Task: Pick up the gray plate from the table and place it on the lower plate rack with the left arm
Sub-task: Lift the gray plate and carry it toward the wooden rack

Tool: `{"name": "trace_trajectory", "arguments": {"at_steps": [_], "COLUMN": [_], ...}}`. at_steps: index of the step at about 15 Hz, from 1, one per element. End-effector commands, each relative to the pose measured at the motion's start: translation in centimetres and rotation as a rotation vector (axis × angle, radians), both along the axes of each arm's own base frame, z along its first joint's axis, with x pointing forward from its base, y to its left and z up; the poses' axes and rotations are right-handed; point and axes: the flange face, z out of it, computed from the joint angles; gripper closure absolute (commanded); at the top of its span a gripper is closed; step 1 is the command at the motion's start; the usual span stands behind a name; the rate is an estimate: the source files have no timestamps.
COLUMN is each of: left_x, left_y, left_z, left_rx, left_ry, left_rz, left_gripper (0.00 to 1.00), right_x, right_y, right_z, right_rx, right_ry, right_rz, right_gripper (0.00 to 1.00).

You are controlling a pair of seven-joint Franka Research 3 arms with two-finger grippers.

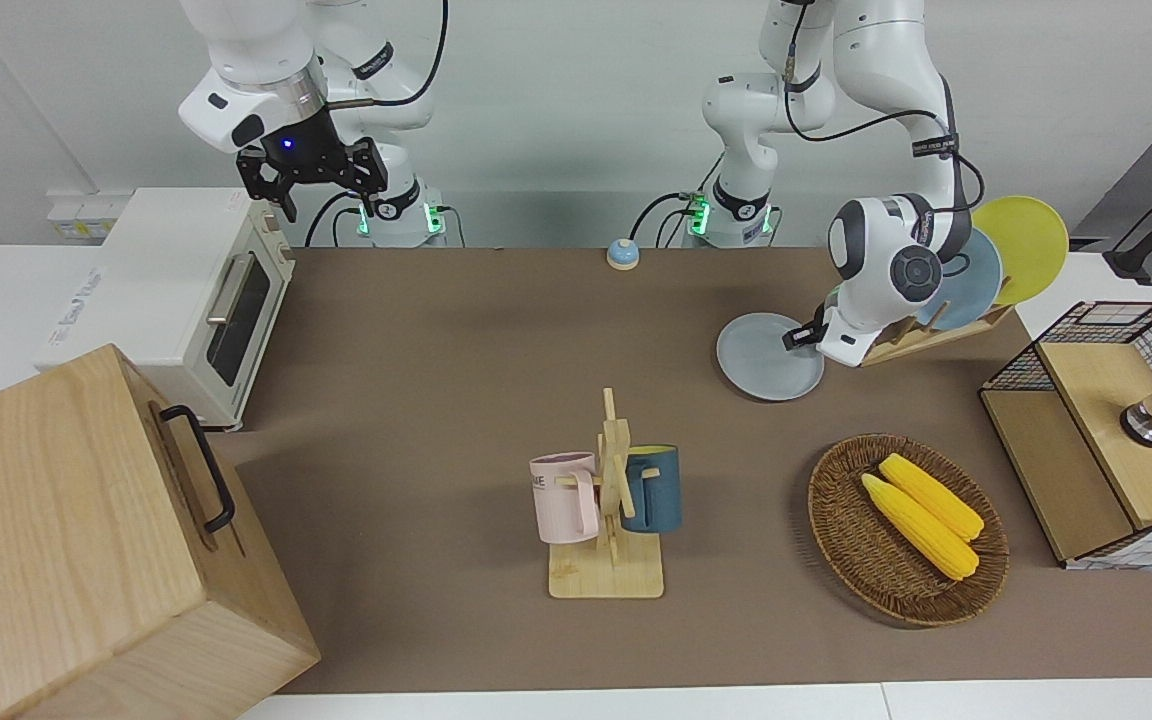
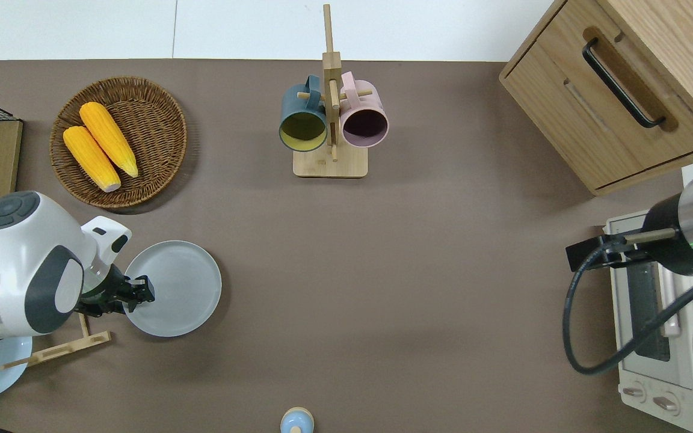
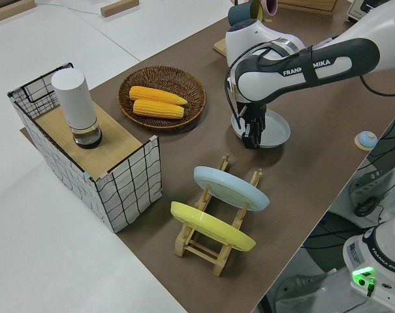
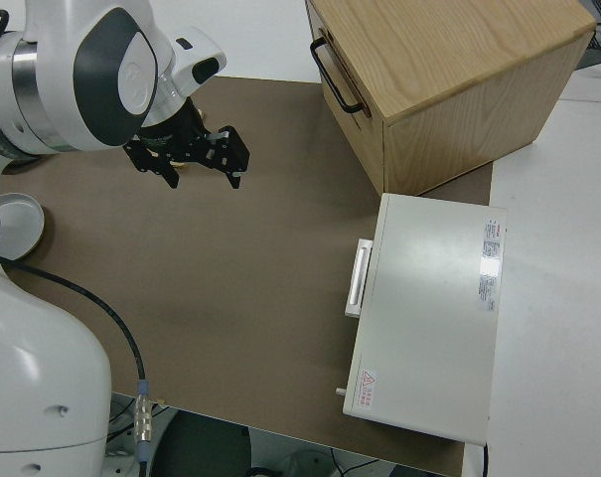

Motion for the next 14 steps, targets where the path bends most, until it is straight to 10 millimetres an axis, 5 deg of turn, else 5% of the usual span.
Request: {"name": "trace_trajectory", "arguments": {"at_steps": [1,10,14], "left_x": [0.9,1.8,1.4], "left_y": [0.3,3.4,2.9], "left_z": [4.3,11.0,12.3], "left_rx": [0.0,0.342,0.609], "left_ry": [0.027,0.042,0.094], "left_rz": [0.014,-0.103,-0.152], "left_gripper": [1.0,1.0,1.0], "right_x": [-0.3,-0.3,-0.3], "right_y": [-0.4,-0.4,-0.4], "right_z": [0.4,0.4,0.4], "right_rx": [0.001,0.002,0.002], "right_ry": [0.005,0.005,0.005], "right_rz": [-0.005,-0.005,-0.005], "right_gripper": [0.013,0.011,0.013]}}
